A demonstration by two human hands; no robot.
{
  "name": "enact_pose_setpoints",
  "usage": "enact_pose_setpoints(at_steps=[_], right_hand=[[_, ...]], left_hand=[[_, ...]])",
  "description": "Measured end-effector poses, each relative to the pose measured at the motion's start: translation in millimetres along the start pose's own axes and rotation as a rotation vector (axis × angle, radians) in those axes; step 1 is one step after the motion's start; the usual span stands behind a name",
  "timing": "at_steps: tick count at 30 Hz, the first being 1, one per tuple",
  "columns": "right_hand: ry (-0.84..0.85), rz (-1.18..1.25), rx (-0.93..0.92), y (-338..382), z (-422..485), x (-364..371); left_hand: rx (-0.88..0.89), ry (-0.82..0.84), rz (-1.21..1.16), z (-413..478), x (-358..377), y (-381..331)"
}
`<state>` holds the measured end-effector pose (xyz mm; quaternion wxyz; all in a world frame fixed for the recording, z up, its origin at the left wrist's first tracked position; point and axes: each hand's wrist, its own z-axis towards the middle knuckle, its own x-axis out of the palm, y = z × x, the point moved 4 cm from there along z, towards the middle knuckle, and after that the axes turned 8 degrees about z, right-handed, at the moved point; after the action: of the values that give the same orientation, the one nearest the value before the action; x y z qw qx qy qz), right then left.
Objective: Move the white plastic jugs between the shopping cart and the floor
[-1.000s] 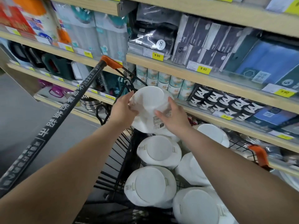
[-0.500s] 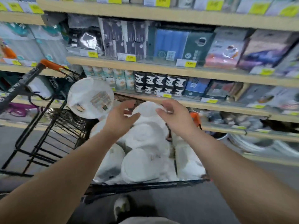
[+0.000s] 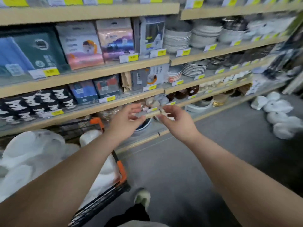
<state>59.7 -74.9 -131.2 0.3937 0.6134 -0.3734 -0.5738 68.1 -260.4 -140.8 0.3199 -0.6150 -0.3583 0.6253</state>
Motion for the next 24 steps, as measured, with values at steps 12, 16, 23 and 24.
enact_pose_setpoints(at_steps=[12,16,23,24], right_hand=[[-0.519,-0.037,0.254,-84.2,97.8,-214.2],[-0.647,-0.017,0.335,-117.6,106.1,-280.0],[-0.816,0.045,0.379,-199.1,135.3,-412.2],[-0.818,0.048,0.384,-211.3,142.0,-434.3]], left_hand=[[0.291,0.468,-0.014,193.3,207.2,-146.7],[0.349,0.594,-0.009,226.5,278.1,-189.7],[0.446,0.722,0.001,279.1,429.2,-271.5],[0.455,0.734,0.000,287.0,451.0,-285.7]])
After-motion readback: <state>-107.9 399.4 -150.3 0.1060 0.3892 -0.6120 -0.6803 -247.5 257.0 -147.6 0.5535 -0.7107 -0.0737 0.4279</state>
